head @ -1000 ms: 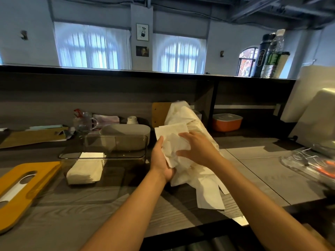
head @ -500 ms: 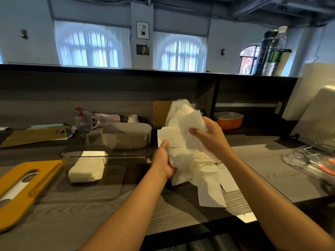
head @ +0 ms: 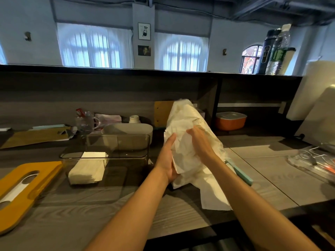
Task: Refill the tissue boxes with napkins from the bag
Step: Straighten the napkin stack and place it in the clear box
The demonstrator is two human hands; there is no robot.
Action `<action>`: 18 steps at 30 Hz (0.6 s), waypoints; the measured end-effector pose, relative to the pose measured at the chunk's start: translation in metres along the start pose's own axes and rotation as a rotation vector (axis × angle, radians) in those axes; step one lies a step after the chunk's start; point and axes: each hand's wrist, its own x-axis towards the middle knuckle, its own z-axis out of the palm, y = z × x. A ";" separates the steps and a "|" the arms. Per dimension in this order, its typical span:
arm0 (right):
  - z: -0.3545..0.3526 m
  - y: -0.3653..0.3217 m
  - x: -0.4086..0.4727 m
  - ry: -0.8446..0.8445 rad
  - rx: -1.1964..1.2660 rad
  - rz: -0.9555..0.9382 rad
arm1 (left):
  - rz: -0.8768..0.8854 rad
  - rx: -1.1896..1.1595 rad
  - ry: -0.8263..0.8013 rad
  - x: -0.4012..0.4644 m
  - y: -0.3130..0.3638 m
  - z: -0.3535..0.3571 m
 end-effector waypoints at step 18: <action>-0.033 0.027 -0.004 -0.204 0.192 -0.019 | 0.090 -0.131 0.116 0.003 0.000 -0.011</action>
